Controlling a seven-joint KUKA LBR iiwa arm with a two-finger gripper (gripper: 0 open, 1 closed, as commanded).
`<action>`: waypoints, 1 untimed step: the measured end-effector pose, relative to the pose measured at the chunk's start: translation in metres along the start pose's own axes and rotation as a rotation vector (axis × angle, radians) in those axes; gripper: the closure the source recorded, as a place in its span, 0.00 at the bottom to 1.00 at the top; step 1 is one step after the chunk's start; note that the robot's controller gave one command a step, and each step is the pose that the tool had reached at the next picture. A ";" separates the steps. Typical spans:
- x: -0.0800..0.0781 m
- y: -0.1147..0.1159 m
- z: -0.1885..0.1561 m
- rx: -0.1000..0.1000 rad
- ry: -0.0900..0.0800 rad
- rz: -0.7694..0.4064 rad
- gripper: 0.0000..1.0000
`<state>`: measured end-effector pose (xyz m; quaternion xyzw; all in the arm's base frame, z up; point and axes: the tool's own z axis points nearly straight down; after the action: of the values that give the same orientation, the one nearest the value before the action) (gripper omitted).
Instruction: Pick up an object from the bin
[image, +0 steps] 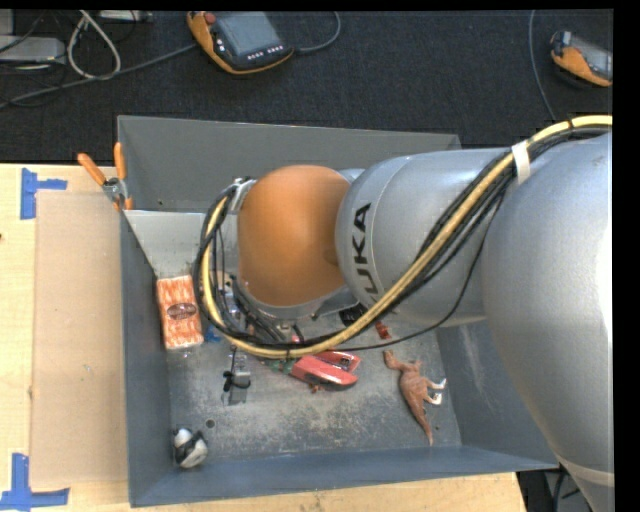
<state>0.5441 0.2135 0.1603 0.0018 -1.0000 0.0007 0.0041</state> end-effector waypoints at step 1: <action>-0.002 -0.001 -0.005 -0.001 -0.007 0.004 0.00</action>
Offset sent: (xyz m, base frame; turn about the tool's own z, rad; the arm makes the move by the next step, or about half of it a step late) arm 0.0186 -0.1016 0.0225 -0.0184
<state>0.5457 0.2124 0.1651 -0.0004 -1.0000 0.0001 0.0009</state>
